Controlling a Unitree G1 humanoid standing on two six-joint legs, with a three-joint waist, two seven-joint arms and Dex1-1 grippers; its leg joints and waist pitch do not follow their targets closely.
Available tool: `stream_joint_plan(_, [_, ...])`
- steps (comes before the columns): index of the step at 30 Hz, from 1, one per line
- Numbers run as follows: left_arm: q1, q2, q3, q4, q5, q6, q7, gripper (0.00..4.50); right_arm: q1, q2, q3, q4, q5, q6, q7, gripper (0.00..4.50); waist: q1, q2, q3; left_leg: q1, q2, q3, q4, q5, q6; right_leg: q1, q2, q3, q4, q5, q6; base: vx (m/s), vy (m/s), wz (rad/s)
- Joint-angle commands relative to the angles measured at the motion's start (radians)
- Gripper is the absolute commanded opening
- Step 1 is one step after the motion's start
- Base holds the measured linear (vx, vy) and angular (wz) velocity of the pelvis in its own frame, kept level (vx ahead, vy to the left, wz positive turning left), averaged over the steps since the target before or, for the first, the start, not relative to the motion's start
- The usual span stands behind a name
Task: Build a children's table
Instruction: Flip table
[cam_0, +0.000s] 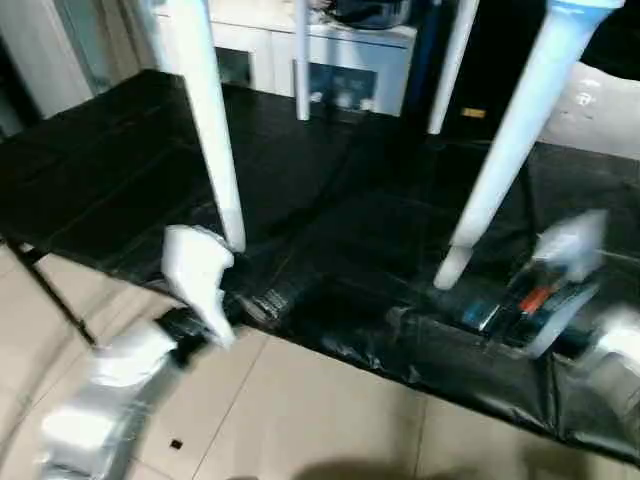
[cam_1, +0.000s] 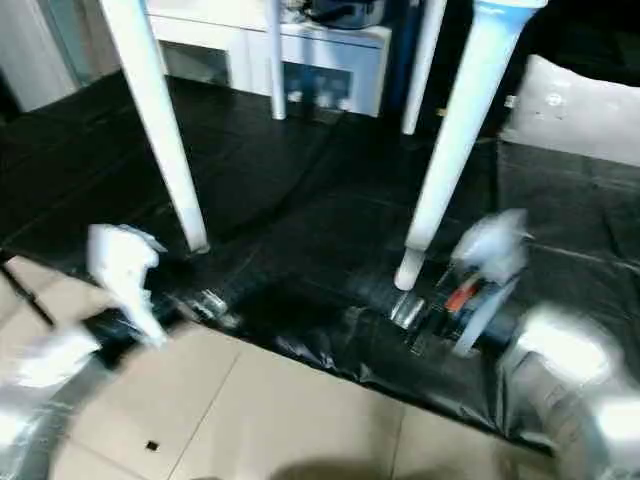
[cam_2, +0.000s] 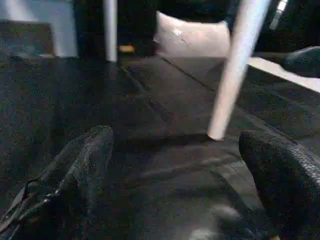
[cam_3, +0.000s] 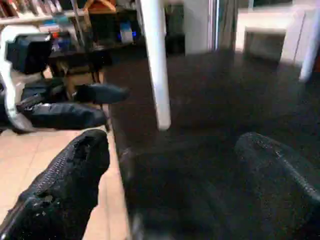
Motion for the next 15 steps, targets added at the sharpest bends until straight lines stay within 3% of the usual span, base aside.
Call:
stream_joint_plan(1, [-0.001, -0.031, -0.04, 0.129, 0.09, -0.105, 0.013, 4.5, 0.032, 0.01, 0.068, 0.08, -0.196, -0.093, -0.096, 4.43, -0.018, -0.002, -0.038, -0.022, -0.005, 0.027, -0.085, -0.104, 0.024, 0.064, -0.021, 0.043, -0.117, -0.218, -0.102, 0.0, 0.0, 0.0])
stream_joint_plan(3, [0.014, -0.059, -0.047, 0.178, 0.089, -0.138, 0.005, 4.5, 0.06, 0.037, 0.106, 0.128, -0.219, -0.116, -0.127, 4.43, -0.032, -0.004, -0.035, -0.016, -0.009, 0.03, -0.091, -0.167, 0.028, 0.063, -0.033, 0.043, -0.138, -0.329, -0.075, 0.0, 0.0, 0.0])
stream_joint_plan(5, [0.022, -0.065, -0.045, 0.186, 0.084, -0.139, 0.006, 4.5, 0.069, 0.048, 0.117, 0.137, -0.215, -0.119, -0.132, 4.43, -0.031, -0.014, -0.038, -0.024, -0.018, 0.034, -0.086, -0.166, 0.086, 0.073, -0.064, 0.063, -0.148, -0.413, -0.077, 0.0, 0.0, 0.0])
stream_joint_plan(6, [0.044, -0.069, -0.043, 0.181, 0.076, -0.131, 0.013, 4.5, 0.078, 0.087, 0.111, 0.145, -0.193, -0.124, -0.151, 4.43, -0.038, -0.018, -0.047, 0.01, -0.017, 0.066, -0.057, -0.136, 0.093, 0.044, -0.065, 0.116, -0.163, -0.458, -0.09, 0.0, 0.0, 0.0])
stream_joint_plan(7, [0.071, -0.067, -0.038, 0.175, 0.077, -0.136, 0.017, 4.5, 0.092, 0.121, 0.111, 0.145, -0.171, -0.118, -0.168, 4.43, -0.021, -0.039, -0.041, -0.004, -0.028, 0.065, -0.03, -0.147, 0.099, 0.061, -0.077, 0.18, -0.173, -0.512, -0.113, 0.0, 0.0, 0.0])
stream_joint_plan(8, [0.096, -0.063, -0.039, 0.173, 0.087, -0.155, 0.026, 4.5, 0.104, 0.145, 0.114, 0.146, -0.155, -0.113, -0.185, 4.43, 0.011, -0.045, -0.042, -0.015, -0.039, 0.049, 0.03, -0.153, 0.118, 0.084, -0.129, 0.273, -0.199, -0.562, -0.146, -0.01, 0.071, -0.39])
stream_joint_plan(9, [0.13, -0.056, -0.039, 0.173, 0.104, -0.171, 0.038, 4.5, 0.121, 0.169, 0.128, 0.157, -0.15, -0.13, -0.185, 4.43, 0.022, -0.052, -0.033, -0.025, -0.033, 0.03, 0.055, -0.163, 0.119, 0.089, -0.15, 0.315, -0.214, -0.582, -0.173, -0.003, 0.134, -0.55])
stream_joint_plan(10, [0.161, -0.039, -0.043, 0.172, 0.136, -0.208, 0.045, 4.5, 0.138, 0.179, 0.149, 0.167, -0.158, -0.15, -0.179, 4.43, 0.023, -0.061, -0.02, -0.048, -0.043, -0.01, 0.062, -0.142, 0.093, 0.092, -0.117, 0.33, -0.207, -0.563, -0.203, -0.003, 0.134, -0.55])
stream_joint_plan(11, [0.199, -0.025, -0.039, 0.18, 0.158, -0.249, 0.037, 4.5, 0.16, 0.196, 0.182, 0.182, -0.179, -0.19, -0.168, 4.43, 0.017, -0.048, -0.012, -0.036, -0.039, -0.018, 0.033, -0.143, 0.081, 0.067, -0.082, 0.316, -0.203, -0.557, -0.194, -0.024, 0.172, -0.63])
stream_joint_plan(12, [0.217, -0.028, -0.035, 0.18, 0.155, -0.259, 0.03, 4.5, 0.171, 0.202, 0.196, 0.19, -0.186, -0.207, -0.159, 4.43, -0.015, -0.007, -0.017, 0.007, -0.023, -0.011, -0.082, -0.2, 0.062, 0.005, 0.03, 0.2, -0.156, -0.462, -0.152, -0.054, 0.186, -0.5])
stream_joint_plan(13, [0.258, -0.043, -0.022, 0.165, 0.138, -0.272, 0.02, 4.5, 0.187, 0.213, 0.223, 0.2, -0.198, -0.236, -0.147, 4.43, -0.039, 0.012, -0.011, -0.003, 0.004, -0.051, -0.15, -0.479, 0.071, 0.003, 0.072, 0.127, -0.094, -0.331, -0.1, -0.054, 0.186, -0.5])
stream_joint_plan(14, [0.277, -0.05, -0.02, 0.148, 0.126, -0.269, 0.018, 4.5, 0.198, 0.222, 0.225, 0.2, -0.185, -0.25, -0.134, 4.43, -0.04, 0.017, -0.015, 0.014, 0.018, -0.053, -0.151, -0.563, 0.065, -0.002, 0.063, 0.12, -0.097, -0.266, -0.094, -0.027, 0.185, -0.08])
stream_joint_plan(15, [0.284, -0.051, -0.019, 0.141, 0.122, -0.269, 0.017, 4.5, 0.203, 0.227, 0.222, 0.199, -0.177, -0.255, -0.129, 4.43, -0.054, 0.04, -0.025, 0.025, 0.05, -0.084, -0.166, -0.571, 0.008, 0.013, 0.059, 0.099, -0.068, -0.068, -0.106, -0.026, 0.148, 0.12])
